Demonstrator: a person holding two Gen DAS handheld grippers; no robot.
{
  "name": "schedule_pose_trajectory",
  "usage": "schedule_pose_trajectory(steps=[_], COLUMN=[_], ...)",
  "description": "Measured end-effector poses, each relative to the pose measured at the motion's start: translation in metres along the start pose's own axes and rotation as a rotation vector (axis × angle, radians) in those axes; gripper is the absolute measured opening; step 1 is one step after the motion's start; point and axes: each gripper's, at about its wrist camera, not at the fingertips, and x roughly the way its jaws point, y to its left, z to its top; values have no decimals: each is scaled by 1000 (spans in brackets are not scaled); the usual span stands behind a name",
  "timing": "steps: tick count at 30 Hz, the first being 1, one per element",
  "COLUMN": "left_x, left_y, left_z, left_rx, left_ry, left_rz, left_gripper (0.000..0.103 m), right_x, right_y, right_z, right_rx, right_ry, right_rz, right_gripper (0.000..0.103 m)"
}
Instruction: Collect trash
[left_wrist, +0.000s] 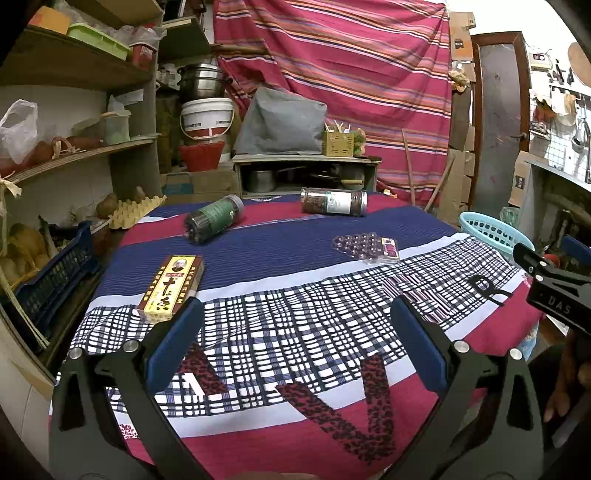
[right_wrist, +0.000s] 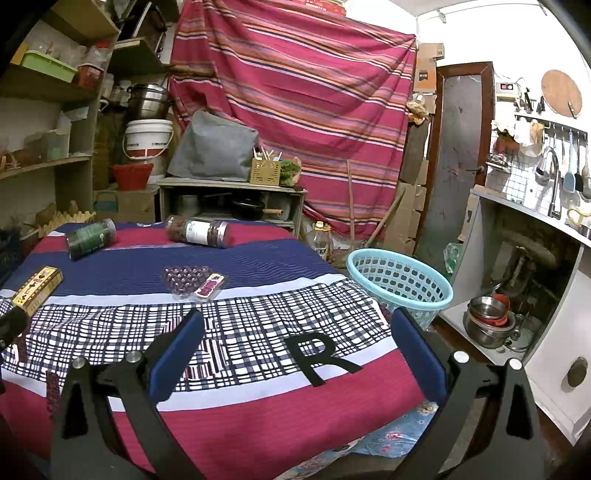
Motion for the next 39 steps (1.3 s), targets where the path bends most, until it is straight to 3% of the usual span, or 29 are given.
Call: schedule_pose_trajectory(steps=[39], left_x=[0], left_y=[-3], left_z=[-1], left_rx=[0], left_ry=[5], left_rz=[3], left_gripper=[98], right_x=[0], right_y=[1], right_z=[0], right_rx=[-6], right_ry=[-3], right_rz=[0], right_gripper=[98])
